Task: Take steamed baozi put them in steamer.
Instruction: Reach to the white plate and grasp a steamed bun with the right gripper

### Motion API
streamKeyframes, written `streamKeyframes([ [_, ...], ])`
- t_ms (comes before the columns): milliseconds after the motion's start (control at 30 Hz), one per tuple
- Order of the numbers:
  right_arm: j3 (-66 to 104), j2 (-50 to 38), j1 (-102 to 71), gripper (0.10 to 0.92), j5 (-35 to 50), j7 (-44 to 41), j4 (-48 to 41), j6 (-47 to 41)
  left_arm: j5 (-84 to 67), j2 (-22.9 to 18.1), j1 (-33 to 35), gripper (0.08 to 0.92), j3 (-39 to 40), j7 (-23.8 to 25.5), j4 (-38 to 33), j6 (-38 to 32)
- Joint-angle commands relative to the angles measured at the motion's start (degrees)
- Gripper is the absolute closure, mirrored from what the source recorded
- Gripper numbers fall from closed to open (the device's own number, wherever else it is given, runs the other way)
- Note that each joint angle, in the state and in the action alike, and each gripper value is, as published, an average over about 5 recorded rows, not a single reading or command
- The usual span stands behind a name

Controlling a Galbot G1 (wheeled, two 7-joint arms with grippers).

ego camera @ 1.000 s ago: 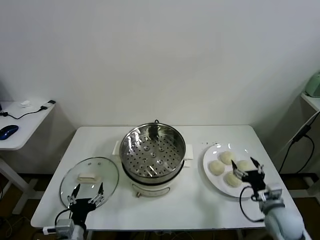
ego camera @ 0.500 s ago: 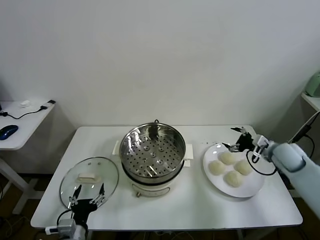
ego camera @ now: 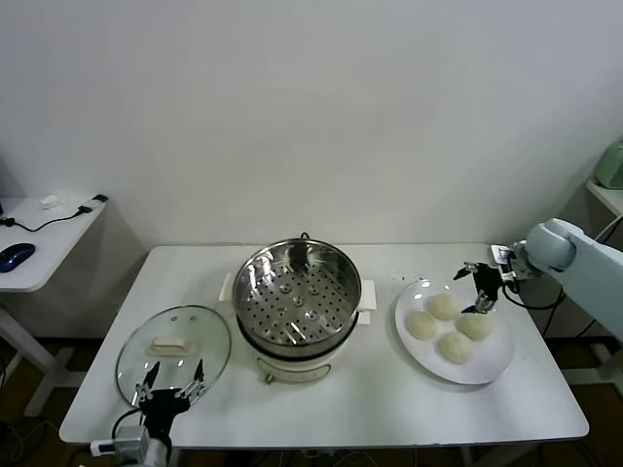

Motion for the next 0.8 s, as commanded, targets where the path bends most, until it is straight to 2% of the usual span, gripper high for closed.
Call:
streamKeyframes([
  [33,-11.34,9.91,6.02,0.203,1.39,-2.90,-12.20,-1.58,0.00,0.00,0.25,0.177,-0.21,0.01,0.29,-0.12],
  [467,-5.35,17.44,-0.74,0.203,-1.93,-2.15,-21.57,-1.59,0.01,-0.45,0.68,0.177,-0.11,0.04,0.45,-0.22],
  [800,-2.80,19.61,-2.96,0.203,-3.30,-1.64,-24.09,-1.01,0.09,-0.53,0.83,0.177,-0.04,0.04,0.32,-0.26],
])
